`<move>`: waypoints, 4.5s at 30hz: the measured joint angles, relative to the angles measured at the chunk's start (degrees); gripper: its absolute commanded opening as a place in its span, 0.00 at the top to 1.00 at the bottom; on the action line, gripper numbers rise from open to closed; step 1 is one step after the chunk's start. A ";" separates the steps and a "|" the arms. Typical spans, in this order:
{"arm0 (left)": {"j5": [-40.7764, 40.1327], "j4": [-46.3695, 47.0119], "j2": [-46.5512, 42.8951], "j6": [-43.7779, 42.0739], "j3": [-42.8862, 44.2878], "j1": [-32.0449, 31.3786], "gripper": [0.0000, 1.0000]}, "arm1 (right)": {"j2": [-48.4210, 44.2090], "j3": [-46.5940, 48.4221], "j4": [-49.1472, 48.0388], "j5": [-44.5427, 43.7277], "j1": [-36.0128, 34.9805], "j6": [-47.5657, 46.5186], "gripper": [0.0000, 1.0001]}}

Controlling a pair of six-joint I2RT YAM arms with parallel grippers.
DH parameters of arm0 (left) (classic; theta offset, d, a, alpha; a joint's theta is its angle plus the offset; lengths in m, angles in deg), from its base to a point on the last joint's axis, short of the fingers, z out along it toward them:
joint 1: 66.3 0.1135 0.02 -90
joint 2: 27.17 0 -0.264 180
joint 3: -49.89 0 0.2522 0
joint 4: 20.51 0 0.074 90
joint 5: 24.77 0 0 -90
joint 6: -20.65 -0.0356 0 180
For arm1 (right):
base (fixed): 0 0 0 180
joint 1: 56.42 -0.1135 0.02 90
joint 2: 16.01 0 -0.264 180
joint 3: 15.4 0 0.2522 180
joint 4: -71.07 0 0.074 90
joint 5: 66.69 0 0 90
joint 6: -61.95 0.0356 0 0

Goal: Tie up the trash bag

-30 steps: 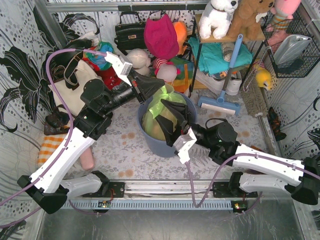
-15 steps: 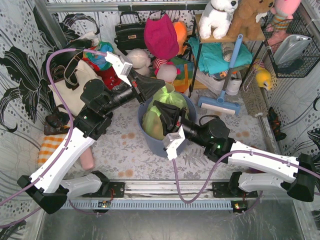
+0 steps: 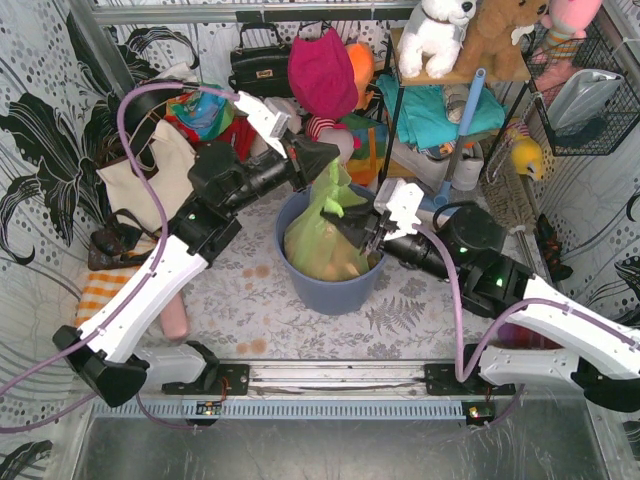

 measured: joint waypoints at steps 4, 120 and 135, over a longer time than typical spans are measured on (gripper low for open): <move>-3.48 0.24 3.26 -1.57 -0.44 0.13 1.00 | -3.04 -10.01 0.46 2.69 0.04 15.54 1.00; 0.07 -35.12 22.84 12.63 15.34 -2.23 0.76 | -24.00 -16.22 18.43 -17.55 -0.11 35.10 0.35; 3.61 -19.04 15.10 14.84 11.98 -2.27 0.86 | -24.06 -16.50 17.40 -11.45 -0.11 33.75 0.29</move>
